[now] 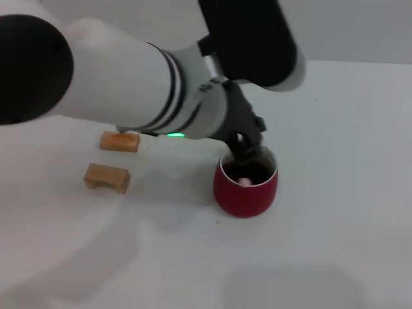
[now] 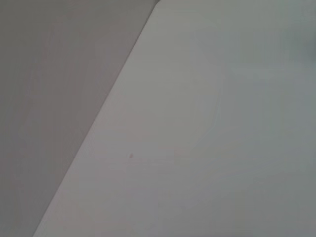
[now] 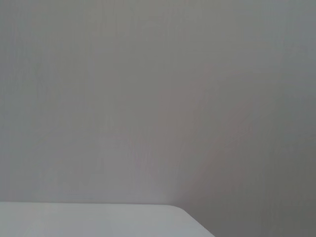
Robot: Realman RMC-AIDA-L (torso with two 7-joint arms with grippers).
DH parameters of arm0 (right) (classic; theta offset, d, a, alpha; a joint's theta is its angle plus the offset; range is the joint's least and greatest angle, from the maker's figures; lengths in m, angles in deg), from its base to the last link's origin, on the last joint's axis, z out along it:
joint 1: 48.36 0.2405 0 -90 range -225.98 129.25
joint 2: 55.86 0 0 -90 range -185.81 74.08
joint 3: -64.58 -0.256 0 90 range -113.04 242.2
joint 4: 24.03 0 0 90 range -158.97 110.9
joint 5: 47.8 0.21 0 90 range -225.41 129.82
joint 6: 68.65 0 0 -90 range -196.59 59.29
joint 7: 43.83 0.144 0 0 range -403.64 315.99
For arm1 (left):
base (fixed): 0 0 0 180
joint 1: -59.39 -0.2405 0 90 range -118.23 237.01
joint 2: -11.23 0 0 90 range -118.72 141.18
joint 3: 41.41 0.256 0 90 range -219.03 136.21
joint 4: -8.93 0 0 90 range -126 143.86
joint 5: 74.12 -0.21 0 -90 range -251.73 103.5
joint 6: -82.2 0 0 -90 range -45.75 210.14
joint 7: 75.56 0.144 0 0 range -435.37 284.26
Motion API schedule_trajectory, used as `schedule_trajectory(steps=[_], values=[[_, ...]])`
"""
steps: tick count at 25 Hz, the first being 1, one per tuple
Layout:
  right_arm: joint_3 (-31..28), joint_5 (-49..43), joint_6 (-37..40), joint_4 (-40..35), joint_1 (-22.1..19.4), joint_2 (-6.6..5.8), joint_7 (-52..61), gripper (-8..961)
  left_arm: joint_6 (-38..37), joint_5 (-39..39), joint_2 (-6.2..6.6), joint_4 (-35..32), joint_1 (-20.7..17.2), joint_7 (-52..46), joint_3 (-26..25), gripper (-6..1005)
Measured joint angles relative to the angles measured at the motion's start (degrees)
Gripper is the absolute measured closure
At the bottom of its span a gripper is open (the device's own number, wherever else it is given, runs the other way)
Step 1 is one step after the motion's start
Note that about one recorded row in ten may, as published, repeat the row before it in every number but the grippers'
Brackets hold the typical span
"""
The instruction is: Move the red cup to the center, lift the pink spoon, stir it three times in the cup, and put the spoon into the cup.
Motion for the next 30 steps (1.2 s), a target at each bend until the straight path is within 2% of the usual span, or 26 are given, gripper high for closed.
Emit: schedule_trajectory(steps=[2, 7, 10, 13, 17, 20, 23, 26, 30], values=[[0.0, 0.0, 0.0, 0.0, 0.1, 0.0, 0.0, 953, -0.3, 1.1, -0.05, 0.3, 0.3, 0.0, 0.6, 993], [0.0, 0.0, 0.0, 0.0, 0.2, 0.0, 0.0, 953, -2.1, 2.2, -0.08, 0.6, -0.3, -0.2, 0.8, 1001], [0.0, 0.0, -0.1, 0.0, 0.2, -0.01, 0.0, 954, -8.6, 2.1, 0.05, 2.7, -3.9, -0.6, 0.8, 970], [0.1, 0.0, -0.1, 0.0, 0.1, 0.0, 0.0, 954, -21.9, 2.1, 0.3, 5.5, -10.8, 0.4, 1.2, 940], [0.1, 0.0, 0.3, 0.0, -0.2, -0.01, 0.0, 955, -52.4, 4.3, 0.54, 5.2, -22.6, 2.2, 4.6, 856], [0.1, 0.0, 0.7, 0.0, -0.2, -0.01, 0.0, 955, -74.3, 4.7, 0.73, 1.0, -28.0, 3.3, 9.5, 794], [0.1, 0.0, 1.1, 0.0, -0.2, 0.03, 0.0, 954, -92.7, 3.8, 0.85, -5.4, -30.1, 3.2, 14.6, 731], [0.1, 0.0, 2.2, 0.3, -0.4, 0.05, 0.0, 953, -107.9, 3.2, 0.85, -14.0, -29.5, 1.9, 18.2, 506], [0.5, 0.0, 5.2, 1.2, -1.1, -0.02, 0.0, 953, -120.2, 3.2, 0.75, -25.7, -27.4, -4.6, 19.6, 440]])
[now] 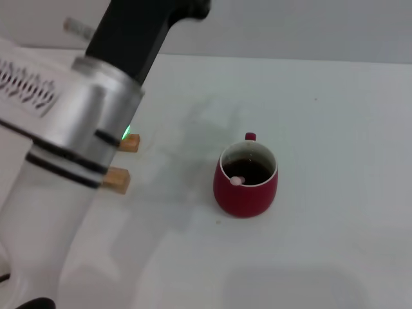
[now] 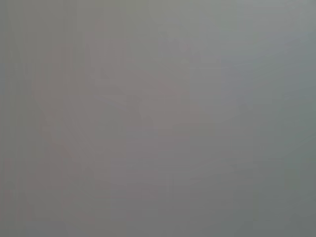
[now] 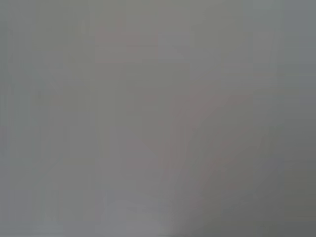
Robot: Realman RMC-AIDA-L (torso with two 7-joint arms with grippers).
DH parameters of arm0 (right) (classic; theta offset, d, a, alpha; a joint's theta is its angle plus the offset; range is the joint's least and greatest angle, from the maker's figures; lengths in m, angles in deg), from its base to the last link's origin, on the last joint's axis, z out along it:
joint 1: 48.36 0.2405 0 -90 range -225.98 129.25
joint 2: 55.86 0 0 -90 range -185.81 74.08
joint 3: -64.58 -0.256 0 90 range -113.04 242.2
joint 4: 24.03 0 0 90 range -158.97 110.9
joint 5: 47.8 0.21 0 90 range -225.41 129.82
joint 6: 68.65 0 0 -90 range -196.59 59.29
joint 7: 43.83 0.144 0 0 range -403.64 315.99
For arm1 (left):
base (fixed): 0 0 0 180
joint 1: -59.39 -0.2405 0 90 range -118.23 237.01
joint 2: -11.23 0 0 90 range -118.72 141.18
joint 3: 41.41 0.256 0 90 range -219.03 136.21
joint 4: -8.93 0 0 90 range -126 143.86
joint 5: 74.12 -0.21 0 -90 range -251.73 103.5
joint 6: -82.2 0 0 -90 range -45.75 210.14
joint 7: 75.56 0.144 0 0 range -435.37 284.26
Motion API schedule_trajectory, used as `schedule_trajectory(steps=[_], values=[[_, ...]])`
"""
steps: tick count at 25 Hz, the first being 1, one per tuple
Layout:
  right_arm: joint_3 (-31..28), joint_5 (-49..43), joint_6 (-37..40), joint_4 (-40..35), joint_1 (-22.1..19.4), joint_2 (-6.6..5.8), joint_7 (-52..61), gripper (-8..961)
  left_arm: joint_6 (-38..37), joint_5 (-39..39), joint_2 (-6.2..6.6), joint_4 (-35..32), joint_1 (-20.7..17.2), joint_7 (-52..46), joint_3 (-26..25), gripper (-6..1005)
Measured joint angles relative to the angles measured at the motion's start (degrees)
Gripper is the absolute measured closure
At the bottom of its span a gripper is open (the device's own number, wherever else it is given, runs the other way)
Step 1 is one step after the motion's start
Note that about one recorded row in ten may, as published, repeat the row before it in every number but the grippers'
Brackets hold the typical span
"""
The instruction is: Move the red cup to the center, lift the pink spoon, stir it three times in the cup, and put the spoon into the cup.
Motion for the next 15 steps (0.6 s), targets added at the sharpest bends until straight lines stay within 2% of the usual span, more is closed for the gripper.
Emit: schedule_trajectory(steps=[5, 10, 15], values=[[3.5, 0.0, 6.8, 0.3, -1.2, 0.0, 0.0, 954, -4.1, 0.0, -0.2, -13.5, 1.9, -12.8, -3.3, 407], [6.8, 0.0, 12.8, 0.8, -1.6, -0.02, 0.2, 955, -12.9, 0.2, -0.71, -32.7, 6.4, -13.9, -2.9, 407], [9.5, 0.0, 16.8, 0.9, -1.5, -0.07, 0.3, 955, -15.2, 2.0, -0.85, -42.3, 7.2, -18.3, -3.1, 407]])
